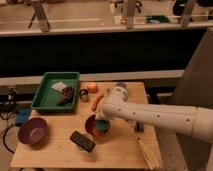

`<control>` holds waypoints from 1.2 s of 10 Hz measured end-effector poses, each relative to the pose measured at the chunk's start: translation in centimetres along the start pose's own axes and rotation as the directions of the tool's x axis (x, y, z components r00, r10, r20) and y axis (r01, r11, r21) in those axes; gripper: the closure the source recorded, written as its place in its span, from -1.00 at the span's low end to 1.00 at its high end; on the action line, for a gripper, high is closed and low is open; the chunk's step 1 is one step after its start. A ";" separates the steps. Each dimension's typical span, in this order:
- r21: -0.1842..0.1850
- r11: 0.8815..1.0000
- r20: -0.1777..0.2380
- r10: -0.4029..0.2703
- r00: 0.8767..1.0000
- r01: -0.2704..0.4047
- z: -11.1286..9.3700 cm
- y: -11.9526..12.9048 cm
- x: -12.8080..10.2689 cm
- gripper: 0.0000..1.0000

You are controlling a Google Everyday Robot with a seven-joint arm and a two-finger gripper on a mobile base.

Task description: Wipe red bowl with sponge

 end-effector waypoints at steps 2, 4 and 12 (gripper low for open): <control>0.024 1.000 0.019 -0.019 1.000 0.018 0.5 -1.4 -0.4 1.00; 0.039 0.998 0.039 -0.043 0.998 0.041 0.9 -2.4 -1.3 1.00; 0.046 0.998 0.045 -0.049 0.998 0.047 -0.5 -0.9 -2.7 1.00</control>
